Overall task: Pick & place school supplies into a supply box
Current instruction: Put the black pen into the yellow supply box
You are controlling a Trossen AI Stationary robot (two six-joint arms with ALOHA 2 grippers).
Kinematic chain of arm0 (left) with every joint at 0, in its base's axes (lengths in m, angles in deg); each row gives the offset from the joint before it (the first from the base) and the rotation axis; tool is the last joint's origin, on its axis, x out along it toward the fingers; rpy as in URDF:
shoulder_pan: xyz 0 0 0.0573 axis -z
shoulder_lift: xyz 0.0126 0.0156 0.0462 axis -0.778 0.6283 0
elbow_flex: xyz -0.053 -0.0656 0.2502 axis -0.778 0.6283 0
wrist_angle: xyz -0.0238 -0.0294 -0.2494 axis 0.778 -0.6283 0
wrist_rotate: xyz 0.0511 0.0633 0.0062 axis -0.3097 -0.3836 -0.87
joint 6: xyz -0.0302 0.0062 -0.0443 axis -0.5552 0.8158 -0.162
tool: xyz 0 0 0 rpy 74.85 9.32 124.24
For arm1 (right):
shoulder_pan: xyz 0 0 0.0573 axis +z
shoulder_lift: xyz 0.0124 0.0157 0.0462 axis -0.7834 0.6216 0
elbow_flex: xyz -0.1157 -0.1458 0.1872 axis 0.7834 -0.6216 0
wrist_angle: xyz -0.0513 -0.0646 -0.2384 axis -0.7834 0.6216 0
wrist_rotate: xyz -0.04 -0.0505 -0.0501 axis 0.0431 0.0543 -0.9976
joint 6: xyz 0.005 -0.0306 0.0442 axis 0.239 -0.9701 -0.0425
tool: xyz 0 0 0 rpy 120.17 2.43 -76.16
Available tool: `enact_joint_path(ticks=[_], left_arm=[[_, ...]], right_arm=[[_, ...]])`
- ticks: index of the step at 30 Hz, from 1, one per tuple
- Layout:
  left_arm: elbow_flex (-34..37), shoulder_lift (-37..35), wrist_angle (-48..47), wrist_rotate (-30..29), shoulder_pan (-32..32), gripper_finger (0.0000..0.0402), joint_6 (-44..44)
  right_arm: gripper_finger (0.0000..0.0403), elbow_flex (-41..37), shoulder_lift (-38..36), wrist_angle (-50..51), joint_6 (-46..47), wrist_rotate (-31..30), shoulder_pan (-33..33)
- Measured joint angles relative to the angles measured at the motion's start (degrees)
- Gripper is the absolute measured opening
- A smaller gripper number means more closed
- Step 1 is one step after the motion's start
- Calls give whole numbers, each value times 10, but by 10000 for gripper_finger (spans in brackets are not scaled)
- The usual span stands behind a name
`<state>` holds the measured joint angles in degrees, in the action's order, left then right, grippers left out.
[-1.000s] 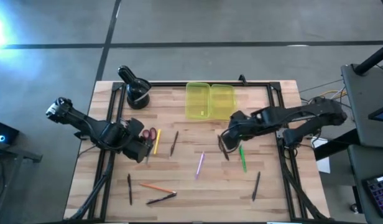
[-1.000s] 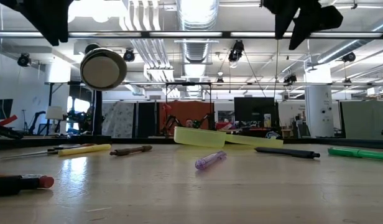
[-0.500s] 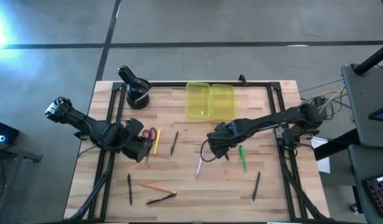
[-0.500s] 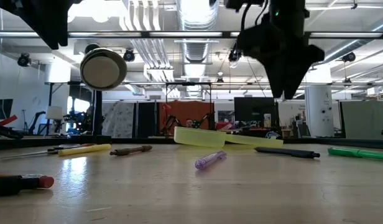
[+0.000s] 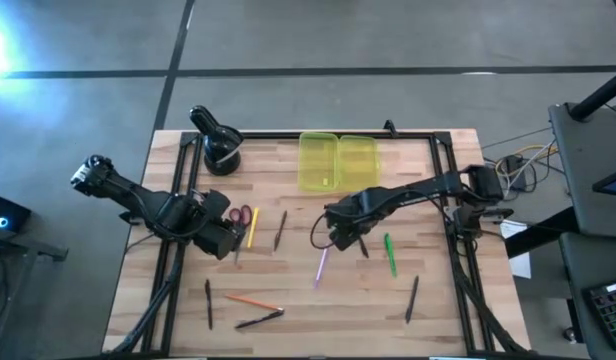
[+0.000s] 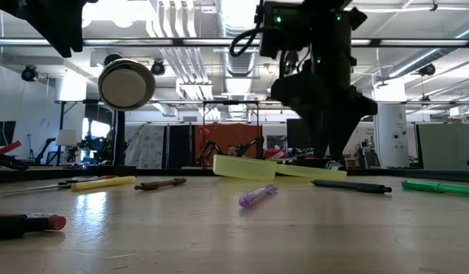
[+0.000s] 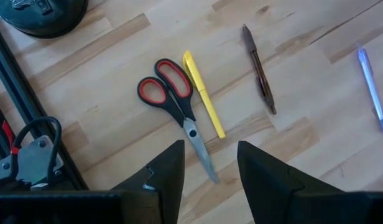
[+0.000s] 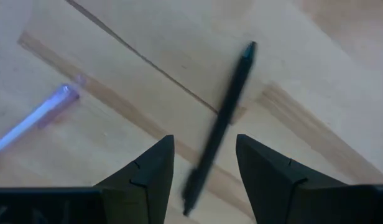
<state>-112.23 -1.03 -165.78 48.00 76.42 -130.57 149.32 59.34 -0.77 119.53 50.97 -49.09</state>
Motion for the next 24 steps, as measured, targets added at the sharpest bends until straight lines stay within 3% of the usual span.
enact_joint_path(ticks=[15,24], left_arm=[[0,0,0,0,0,133,24],[0,0,0,-2,-1,133,29]], right_arm=[[156,-117,-6,-114,17,34,-22],[109,-134,-6,-127,24,25,-22]])
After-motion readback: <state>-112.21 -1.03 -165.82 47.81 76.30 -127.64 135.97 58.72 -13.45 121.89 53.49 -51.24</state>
